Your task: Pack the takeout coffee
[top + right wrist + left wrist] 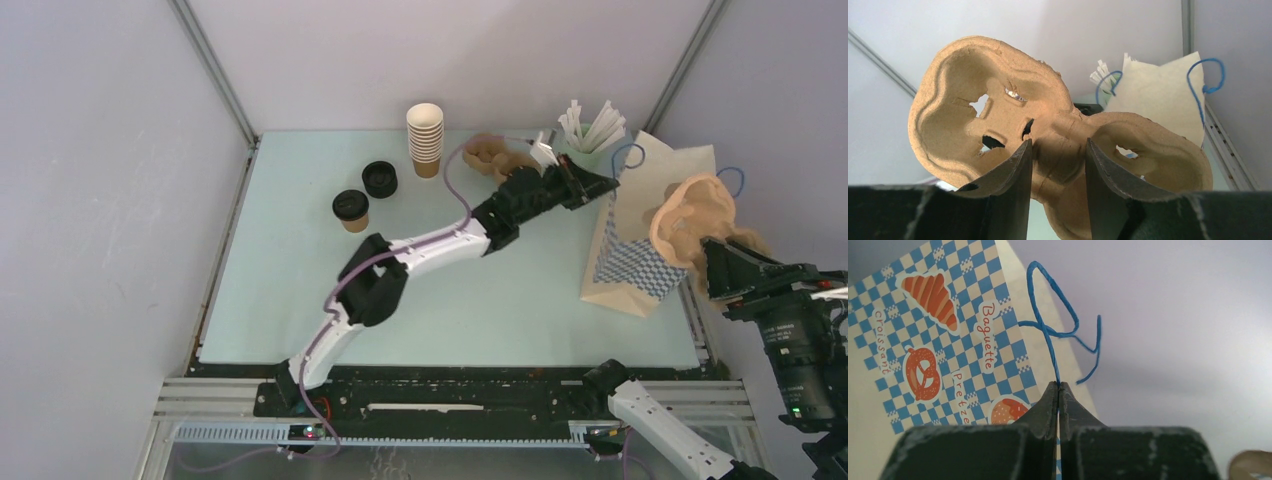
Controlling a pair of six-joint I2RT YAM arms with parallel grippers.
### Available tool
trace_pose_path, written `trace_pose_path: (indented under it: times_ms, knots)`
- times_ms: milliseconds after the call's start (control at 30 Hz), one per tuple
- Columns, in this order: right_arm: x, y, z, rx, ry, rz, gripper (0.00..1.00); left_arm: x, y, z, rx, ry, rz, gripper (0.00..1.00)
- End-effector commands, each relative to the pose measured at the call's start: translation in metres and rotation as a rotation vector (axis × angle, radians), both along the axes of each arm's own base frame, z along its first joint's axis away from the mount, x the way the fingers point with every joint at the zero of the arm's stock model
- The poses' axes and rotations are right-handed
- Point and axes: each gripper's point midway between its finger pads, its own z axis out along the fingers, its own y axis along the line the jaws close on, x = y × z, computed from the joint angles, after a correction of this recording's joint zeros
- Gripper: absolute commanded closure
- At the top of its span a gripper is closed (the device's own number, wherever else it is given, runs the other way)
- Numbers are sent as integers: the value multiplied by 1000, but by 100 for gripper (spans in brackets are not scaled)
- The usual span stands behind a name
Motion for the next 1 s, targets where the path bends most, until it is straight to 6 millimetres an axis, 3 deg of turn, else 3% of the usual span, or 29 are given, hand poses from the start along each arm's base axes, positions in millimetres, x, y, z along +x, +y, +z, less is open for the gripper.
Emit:
trace_pose_path:
  times_ms: [0,133,233,367,467,633,800,967]
  knots:
    - [18,23,-7,-55,31,75,100,-17,85,106,-99,-162,-29,100]
    - [38,58,-23,-137,87,206,100,-30,132,87,-12,-123,-101,100]
    - [46,91,-32,-189,104,354,100,-43,168,62,81,-80,-138,100]
    - [46,137,-36,-223,82,588,100,-68,215,34,174,-80,-179,100]
    - [46,169,-40,-259,62,758,100,-90,252,25,213,-125,-205,100]
    - [48,204,-51,-347,16,955,100,-114,299,-9,324,-167,-219,100]
    - [36,233,-64,-463,-80,1196,100,-129,333,-12,305,-182,-220,100]
    - [23,251,-65,-531,-210,1392,100,-139,344,5,273,-205,-215,100]
